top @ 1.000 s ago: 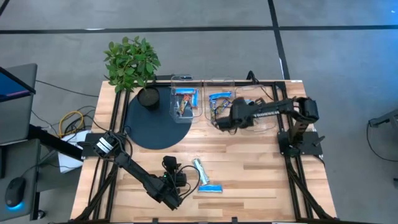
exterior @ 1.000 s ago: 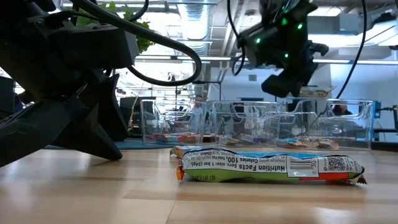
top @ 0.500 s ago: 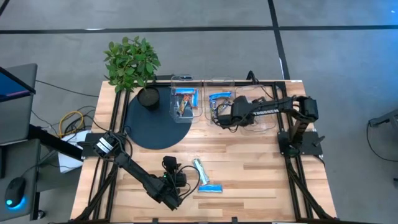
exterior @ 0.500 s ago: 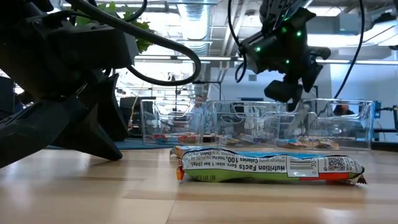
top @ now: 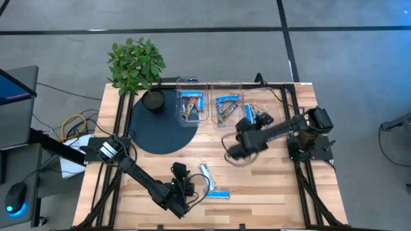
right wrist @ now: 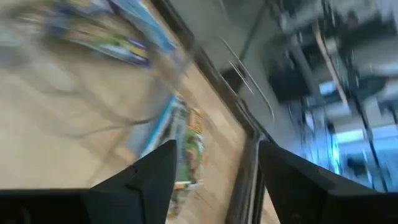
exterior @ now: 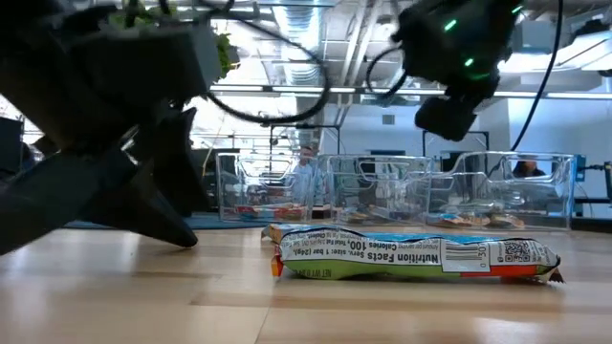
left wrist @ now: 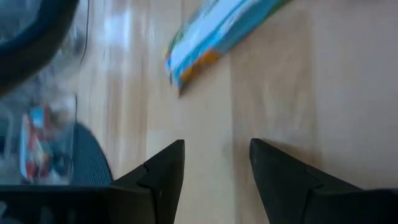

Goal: Pick and place Granola Bars by type
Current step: Put the red granola bar into the left transparent bin

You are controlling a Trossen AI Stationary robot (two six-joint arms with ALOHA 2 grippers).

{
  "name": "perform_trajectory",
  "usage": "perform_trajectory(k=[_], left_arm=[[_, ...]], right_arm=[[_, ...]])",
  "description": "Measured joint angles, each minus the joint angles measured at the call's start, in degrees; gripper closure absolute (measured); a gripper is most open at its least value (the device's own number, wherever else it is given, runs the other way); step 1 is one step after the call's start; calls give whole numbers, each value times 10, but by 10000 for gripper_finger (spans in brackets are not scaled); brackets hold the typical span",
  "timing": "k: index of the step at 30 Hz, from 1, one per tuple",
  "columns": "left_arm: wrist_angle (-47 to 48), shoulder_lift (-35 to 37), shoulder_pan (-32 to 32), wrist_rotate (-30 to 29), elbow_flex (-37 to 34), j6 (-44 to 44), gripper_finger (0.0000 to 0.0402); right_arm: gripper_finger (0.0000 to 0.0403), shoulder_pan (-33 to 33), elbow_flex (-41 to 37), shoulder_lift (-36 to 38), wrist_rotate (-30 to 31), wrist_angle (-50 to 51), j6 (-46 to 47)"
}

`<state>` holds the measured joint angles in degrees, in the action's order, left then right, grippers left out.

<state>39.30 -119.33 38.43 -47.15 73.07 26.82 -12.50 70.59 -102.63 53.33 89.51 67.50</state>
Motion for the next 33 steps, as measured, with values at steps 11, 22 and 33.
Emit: perform_trajectory(k=[11,22,33], left_arm=[[-12,0,-24,-41,42,-299,223],[-19,0,-52,-40,42,-319,223],[-9,0,-47,-27,42,-298,223]], right_arm=[[186,-236,0,0,8,-22,43],[188,-400,0,0,7,-299,-86],[204,-374,-57,0,-100,-754,-455]])
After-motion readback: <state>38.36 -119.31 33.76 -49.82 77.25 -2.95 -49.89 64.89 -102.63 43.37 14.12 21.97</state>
